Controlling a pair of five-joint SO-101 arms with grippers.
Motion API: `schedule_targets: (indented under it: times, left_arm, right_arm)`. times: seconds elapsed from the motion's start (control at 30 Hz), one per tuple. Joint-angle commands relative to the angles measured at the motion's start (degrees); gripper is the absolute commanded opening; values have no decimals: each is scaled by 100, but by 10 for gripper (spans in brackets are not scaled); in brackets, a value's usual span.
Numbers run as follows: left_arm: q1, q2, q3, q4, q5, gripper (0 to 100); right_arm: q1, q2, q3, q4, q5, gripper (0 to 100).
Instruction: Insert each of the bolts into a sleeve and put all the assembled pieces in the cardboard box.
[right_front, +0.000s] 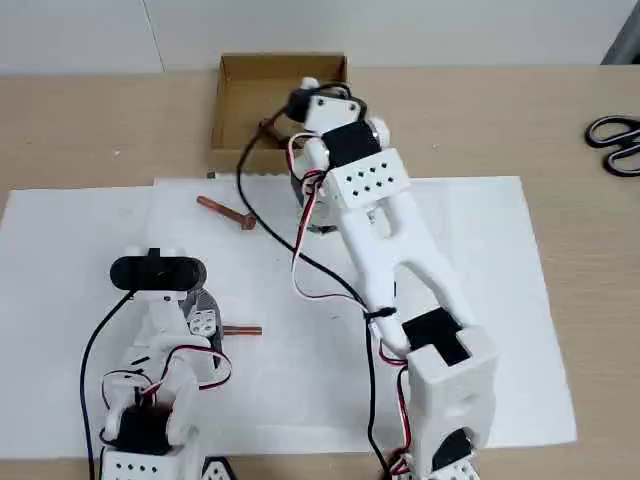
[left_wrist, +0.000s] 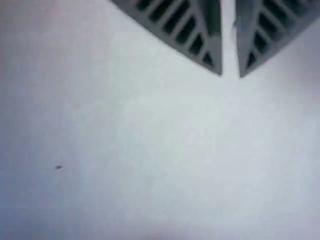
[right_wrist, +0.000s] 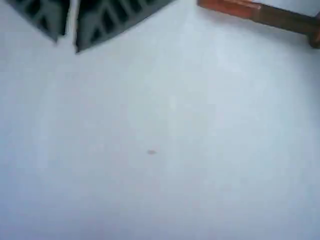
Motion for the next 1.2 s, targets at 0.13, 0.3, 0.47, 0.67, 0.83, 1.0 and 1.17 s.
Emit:
schedule_targets:
  times: [0.13,0.3,0.47,0.67,0.83,1.0,1.17]
  left_arm:
    - [-79,-35,-13,-114,132,6]
    - [-88,-35,-13,-114,167,6]
    - [-88,-35,-13,-114,167,6]
    - [-88,-35,-13,-114,167,6]
    - [-88,-35,-13,-114,167,6]
    - [-88,-35,-13,-114,167,6]
    - [-88,-35,-13,-114,167,6]
  right_arm:
    - [444,-347,501,31,-607,5]
    - [497,-338,1011,31,-985,5]
    - [690,-338,1240,31,-1354,8]
    - [813,-338,1248,31,-1415,9]
    - [813,-330,1248,31,-1415,9]
    - [910,-163,1248,4,-1398,9]
    - [1007,48,1248,-4,-1398,9]
